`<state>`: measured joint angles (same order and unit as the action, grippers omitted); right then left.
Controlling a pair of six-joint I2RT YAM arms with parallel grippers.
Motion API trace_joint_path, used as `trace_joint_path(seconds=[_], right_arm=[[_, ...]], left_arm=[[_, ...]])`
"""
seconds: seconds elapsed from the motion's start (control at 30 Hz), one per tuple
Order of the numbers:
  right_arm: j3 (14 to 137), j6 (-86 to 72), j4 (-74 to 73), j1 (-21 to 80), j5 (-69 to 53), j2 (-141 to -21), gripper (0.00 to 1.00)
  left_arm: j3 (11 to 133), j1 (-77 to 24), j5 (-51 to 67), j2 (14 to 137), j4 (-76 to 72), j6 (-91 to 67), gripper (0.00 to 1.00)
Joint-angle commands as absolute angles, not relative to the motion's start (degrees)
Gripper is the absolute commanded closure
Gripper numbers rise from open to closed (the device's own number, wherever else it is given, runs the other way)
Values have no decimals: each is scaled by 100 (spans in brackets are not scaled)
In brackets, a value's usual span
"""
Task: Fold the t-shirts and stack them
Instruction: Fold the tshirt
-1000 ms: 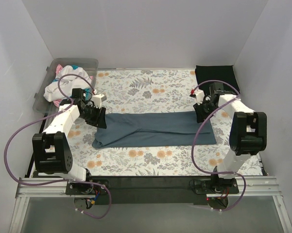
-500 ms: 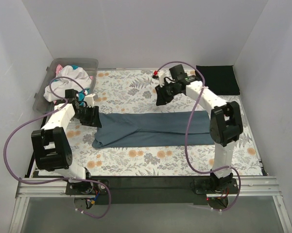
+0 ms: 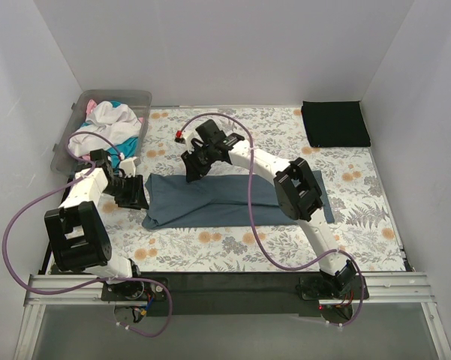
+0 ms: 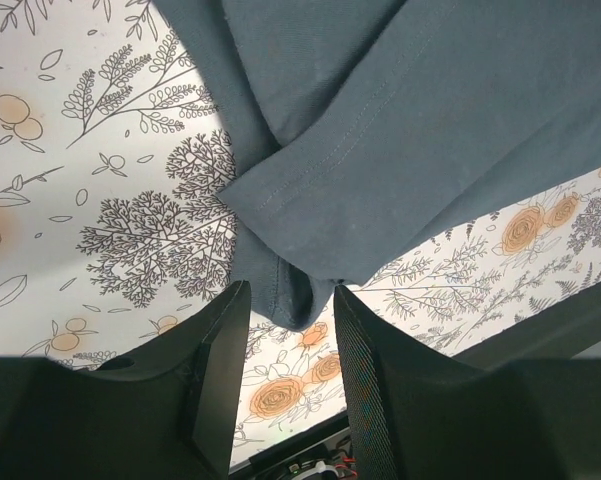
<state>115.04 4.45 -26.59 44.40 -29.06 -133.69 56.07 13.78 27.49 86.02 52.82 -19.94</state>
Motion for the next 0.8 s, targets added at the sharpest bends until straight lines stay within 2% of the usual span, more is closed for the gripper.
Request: trace_joint_path(seconds=[0.0, 0.77], right_arm=[[11909, 123, -2233, 4438, -2628, -13570, 65], [11443, 44, -2118, 4641, -2602, -13588, 61]], left_arm=[[5616, 1424, 2821, 8569, 5344, -1977, 62], [5572, 1424, 2786, 8727, 5256, -1916, 62]])
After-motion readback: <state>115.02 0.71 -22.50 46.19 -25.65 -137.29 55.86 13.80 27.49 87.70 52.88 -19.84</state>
